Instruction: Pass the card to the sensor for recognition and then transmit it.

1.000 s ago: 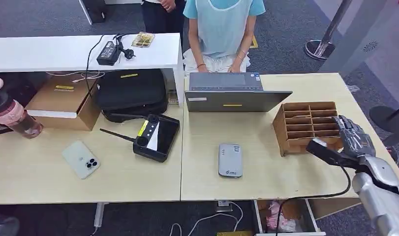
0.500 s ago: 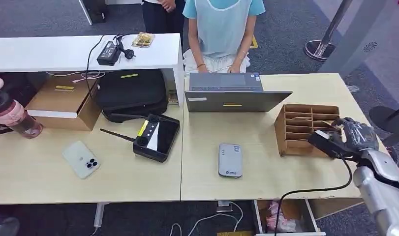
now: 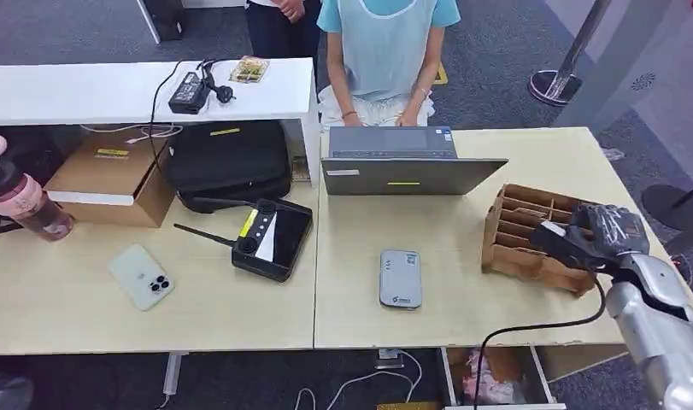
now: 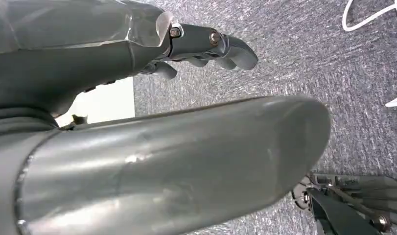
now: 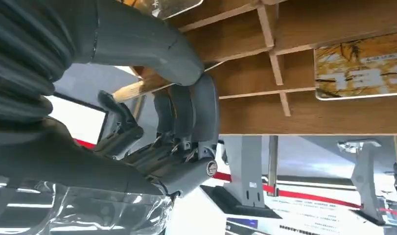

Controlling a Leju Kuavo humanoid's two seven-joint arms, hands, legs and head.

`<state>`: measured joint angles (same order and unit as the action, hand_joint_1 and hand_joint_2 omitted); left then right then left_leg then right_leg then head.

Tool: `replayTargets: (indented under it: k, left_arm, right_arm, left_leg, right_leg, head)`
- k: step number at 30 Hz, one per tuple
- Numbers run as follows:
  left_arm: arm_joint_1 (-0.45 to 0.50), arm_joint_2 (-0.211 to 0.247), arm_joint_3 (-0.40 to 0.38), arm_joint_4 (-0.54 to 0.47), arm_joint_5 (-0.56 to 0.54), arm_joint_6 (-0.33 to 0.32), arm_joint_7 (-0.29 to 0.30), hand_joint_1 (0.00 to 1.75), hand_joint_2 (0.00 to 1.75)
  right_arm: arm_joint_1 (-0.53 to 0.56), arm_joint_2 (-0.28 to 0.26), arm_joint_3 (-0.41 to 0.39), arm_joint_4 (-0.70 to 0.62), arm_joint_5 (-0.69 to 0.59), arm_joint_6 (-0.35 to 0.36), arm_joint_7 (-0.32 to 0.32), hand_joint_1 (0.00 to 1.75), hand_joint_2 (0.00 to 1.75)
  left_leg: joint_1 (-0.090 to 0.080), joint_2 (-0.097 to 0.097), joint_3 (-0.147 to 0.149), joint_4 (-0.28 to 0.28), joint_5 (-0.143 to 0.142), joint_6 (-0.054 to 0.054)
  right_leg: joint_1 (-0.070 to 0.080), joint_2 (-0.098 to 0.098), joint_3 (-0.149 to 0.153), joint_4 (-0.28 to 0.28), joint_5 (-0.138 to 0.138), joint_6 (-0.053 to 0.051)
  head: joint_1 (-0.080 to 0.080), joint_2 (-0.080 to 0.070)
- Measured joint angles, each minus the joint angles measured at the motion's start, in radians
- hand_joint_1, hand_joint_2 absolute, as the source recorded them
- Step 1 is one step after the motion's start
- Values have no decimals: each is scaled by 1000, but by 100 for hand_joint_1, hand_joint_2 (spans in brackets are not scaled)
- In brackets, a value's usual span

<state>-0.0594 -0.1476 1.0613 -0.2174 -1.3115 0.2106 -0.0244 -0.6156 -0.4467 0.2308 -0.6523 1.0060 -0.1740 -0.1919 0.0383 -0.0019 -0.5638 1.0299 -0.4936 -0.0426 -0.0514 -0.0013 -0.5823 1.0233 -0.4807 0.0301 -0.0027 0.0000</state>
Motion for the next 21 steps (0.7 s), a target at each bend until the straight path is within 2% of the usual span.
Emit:
replayTargets:
  k: [1, 5, 6, 7, 8, 9, 10, 12, 14, 15, 16, 17, 18, 21]
  left_arm:
    - [0, 0, 0, 0, 0, 0, 0, 0, 0]
    - [0, 0, 0, 0, 1, 2, -3, 0, 0]
    - [0, 0, 0, 0, 1, 2, -5, 0, 0]
    - [0, 0, 0, 0, 2, 2, -6, 0, 0]
    - [0, 0, 0, 0, 3, 2, -6, 0, 0]
    - [0, 0, 0, 0, 3, 3, -6, 0, 0]
    - [0, 0, 0, 0, 3, 4, -6, 0, 0]
    - [0, 0, 0, 0, 3, 6, -6, 0, 0]
    - [0, 0, 0, 0, 3, 6, -7, 0, 0]
    - [0, 0, 0, 0, 3, 6, -7, 0, 0]
    - [0, 0, 0, 0, 3, 6, -7, 0, 0]
    - [0, 0, 0, 0, 3, 7, -7, 0, 0]
    - [0, -1, 0, 0, 3, 8, -7, 0, 0]
    - [0, -2, 0, 0, 5, 8, -7, 0, 0]
  right_arm:
    - [-1, 0, 0, 1, 0, 0, -1, 115, 175]
    - [-3, 1, 0, 7, 0, -2, -7, 112, 175]
    - [-4, 2, 0, 9, 0, -2, -7, 94, 175]
    - [-4, 3, 0, 10, 0, -3, -7, 65, 175]
    - [-5, 3, 0, 11, 0, -4, -7, 56, 175]
    - [-7, 4, 0, 13, 0, -5, -7, 24, 175]
    - [-8, 5, 0, 14, 0, -6, -7, 10, 175]
    - [-12, 6, 0, 15, 0, -9, -7, 2, 175]
    - [-15, 6, 0, 16, 0, -12, -5, 3, 175]
    - [-17, 7, 0, 16, 0, -14, -2, 9, 175]
    - [-17, 8, 0, 17, 2, -14, 0, 99, 175]
    - [-17, 9, 1, 19, 3, -16, 2, 169, 175]
    - [-17, 11, 1, 20, 5, -19, 3, 175, 175]
    - [-17, 15, 2, 26, 11, -27, 4, 175, 175]
  left_leg:
    - [0, 0, 0, 0, 0, 0]
    - [0, 0, 0, 0, 0, 0]
    - [0, 0, 0, 0, 0, 0]
    - [0, 0, 0, 0, 0, 0]
    - [0, 0, 0, 0, 0, 0]
    - [0, 0, 0, 0, 0, 0]
    - [0, 0, 0, 0, 0, 0]
    - [0, 0, 0, 0, 0, 0]
    - [0, 0, 1, 0, 0, 0]
    - [0, 0, 0, 0, 0, 0]
    - [0, 0, 0, 0, 0, 0]
    - [0, 0, 0, 0, 0, 0]
    - [0, 0, 0, 0, 0, 0]
    - [0, 0, 0, 0, 0, 0]
  right_leg:
    - [0, 0, 0, 0, 0, 0]
    - [0, 0, 0, 0, 0, 0]
    - [0, 0, 0, 0, 0, 0]
    - [0, 0, 0, 0, 0, 0]
    - [0, 0, 0, 0, 0, 0]
    - [0, 0, 0, 0, 0, 0]
    - [0, 0, 0, 0, 0, 0]
    - [0, 0, 0, 0, 0, 0]
    - [0, 0, 0, 0, 0, 0]
    - [0, 0, 0, 0, 0, 0]
    - [0, 0, 0, 0, 0, 0]
    - [0, 0, 0, 0, 0, 0]
    - [0, 0, 0, 0, 0, 0]
    - [0, 0, 0, 0, 0, 0]
  head:
    - [0, 0]
    - [0, 0]
    - [0, 0]
    - [0, 0]
    - [0, 0]
    - [0, 0]
    - [0, 0]
    - [0, 0]
    - [0, 0]
    - [0, 0]
    - [0, 0]
    - [0, 0]
    - [-1, 0]
    - [0, 0]
